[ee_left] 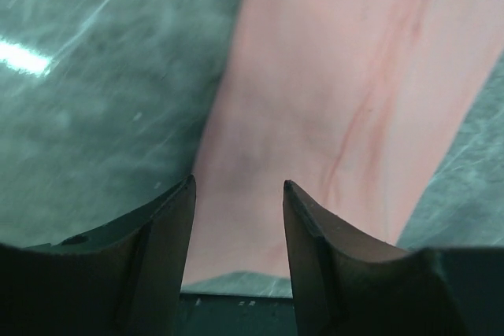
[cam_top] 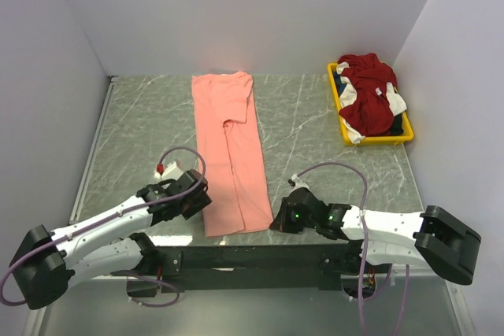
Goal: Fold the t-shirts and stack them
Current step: Fold the tshirt
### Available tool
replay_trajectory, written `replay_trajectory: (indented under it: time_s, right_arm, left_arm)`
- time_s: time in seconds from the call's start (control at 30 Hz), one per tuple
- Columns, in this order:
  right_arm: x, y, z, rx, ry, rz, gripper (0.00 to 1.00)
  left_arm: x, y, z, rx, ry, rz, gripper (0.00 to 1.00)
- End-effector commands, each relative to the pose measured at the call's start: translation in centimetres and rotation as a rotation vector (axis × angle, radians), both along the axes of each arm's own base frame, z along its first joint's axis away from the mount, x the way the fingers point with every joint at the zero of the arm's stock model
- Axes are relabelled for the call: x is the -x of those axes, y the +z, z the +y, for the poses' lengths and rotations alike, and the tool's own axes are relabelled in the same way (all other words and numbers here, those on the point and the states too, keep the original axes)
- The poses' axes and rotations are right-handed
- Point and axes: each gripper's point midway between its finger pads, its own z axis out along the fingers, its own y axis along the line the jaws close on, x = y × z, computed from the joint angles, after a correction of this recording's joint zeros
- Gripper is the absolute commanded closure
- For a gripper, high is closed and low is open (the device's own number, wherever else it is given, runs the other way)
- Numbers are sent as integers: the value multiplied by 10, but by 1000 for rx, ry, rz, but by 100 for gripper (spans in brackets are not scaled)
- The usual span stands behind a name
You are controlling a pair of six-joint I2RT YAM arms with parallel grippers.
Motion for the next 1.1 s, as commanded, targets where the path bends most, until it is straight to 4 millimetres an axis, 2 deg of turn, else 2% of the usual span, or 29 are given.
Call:
replay_trajectory:
  time_s: [0.0, 0.3, 0.43, 0.6, 0.87, 0.9, 0.93, 1.0, 1.03, 1.07]
  right_arm:
    - [12, -17, -21, 96, 35, 20, 100]
    - [11, -14, -19, 98, 51, 13, 100]
    - [10, -14, -20, 101, 51, 7, 100]
    - [10, -14, -20, 106, 51, 7, 100]
    - [9, -13, -20, 108, 44, 10, 100]
    - [9, -13, -20, 110, 45, 10, 100]
    - [9, -13, -20, 111, 44, 9, 100]
    - [9, -12, -20, 109, 43, 9, 100]
    - [9, -12, -21, 110, 43, 10, 100]
    - [10, -11, -21, 109, 44, 9, 100]
  left_arm:
    - [25, 0, 16, -49, 74, 79, 46]
    - [61, -28, 2, -77, -22, 182, 47]
    - [64, -31, -3, -70, -59, 181, 48]
    - [70, -40, -10, -53, -81, 193, 53]
    - [78, -47, -9, -40, -85, 192, 70]
    - [78, -45, -10, -25, -88, 184, 74]
    - [78, -46, -10, -20, -87, 181, 83]
    - [78, -46, -10, -2, -81, 176, 90]
    - [78, -46, -9, 6, -77, 174, 99]
    - [80, -47, -8, 7, -78, 176, 99]
